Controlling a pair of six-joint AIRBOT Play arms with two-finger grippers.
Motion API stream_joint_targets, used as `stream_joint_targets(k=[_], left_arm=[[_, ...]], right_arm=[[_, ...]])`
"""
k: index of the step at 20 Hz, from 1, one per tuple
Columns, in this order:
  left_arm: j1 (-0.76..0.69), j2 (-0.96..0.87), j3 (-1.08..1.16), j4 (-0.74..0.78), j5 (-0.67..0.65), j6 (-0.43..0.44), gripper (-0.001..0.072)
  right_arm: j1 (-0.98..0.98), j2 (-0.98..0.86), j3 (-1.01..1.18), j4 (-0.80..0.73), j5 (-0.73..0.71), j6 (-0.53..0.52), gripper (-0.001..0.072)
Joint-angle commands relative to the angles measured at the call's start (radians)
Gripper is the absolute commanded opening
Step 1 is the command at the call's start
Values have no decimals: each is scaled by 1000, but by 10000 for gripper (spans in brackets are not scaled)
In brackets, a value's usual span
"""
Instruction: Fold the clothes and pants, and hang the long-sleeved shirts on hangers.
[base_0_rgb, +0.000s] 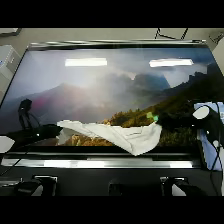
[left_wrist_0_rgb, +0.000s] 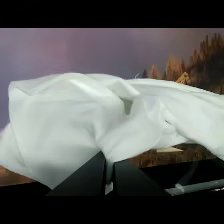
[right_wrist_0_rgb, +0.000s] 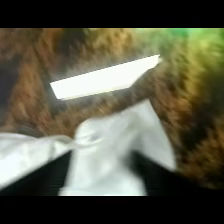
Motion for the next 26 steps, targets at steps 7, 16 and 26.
stream_joint_targets(k=[7,16,26], left_arm=[[-21,-23,-27,-30,6,-5,23],[-21,-23,-27,-31,6,-5,24],[-21,-18,111,26,8,56,22]], right_arm=[[0,-79,28,-192,488,-95,680],[51,-35,-352,272,123,-120,674],[211,-8,14,183,92,-93,31]])
